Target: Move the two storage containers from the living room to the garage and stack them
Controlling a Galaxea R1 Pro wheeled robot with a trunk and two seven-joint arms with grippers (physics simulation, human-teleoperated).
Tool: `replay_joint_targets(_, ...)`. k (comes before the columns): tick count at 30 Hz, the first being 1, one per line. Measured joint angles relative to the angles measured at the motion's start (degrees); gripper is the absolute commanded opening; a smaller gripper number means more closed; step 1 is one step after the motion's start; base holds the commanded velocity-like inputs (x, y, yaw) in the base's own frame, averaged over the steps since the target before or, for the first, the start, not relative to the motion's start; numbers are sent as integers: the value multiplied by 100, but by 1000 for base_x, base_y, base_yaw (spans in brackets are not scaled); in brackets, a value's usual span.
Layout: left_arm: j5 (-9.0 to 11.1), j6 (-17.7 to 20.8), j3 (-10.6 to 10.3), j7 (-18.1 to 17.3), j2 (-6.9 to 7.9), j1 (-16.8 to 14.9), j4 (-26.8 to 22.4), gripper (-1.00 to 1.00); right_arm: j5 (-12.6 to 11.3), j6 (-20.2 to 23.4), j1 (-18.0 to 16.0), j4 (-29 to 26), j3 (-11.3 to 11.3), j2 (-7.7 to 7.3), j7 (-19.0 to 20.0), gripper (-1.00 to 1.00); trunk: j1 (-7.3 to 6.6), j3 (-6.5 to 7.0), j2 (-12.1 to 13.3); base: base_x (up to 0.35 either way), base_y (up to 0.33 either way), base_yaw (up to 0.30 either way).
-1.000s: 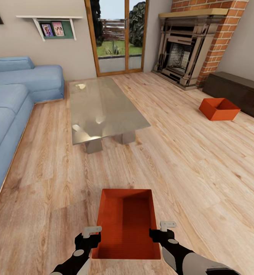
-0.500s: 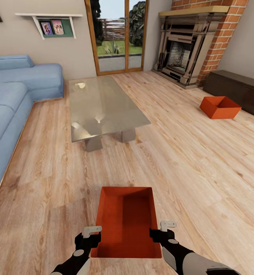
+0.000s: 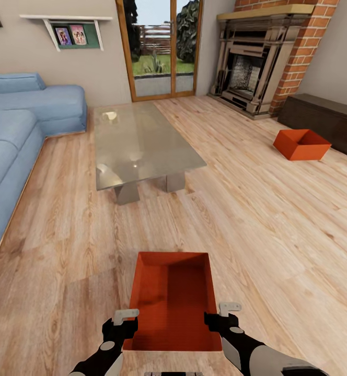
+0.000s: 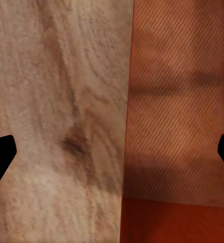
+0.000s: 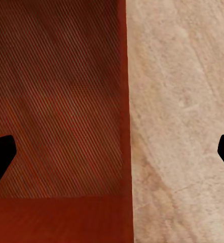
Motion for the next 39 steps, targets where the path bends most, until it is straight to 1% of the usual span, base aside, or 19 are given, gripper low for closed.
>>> replay_joint_targets(21,7,2,0,0,0,0,0,100,0,0,0,0,0,0,2,100,461,-377,-842,0,0,0)
replay_joint_targets(39,7,-1,0,0,0,0,0,100,-2,0,0,0,0,-9,7,100,462,-378,-844,0,0,0)
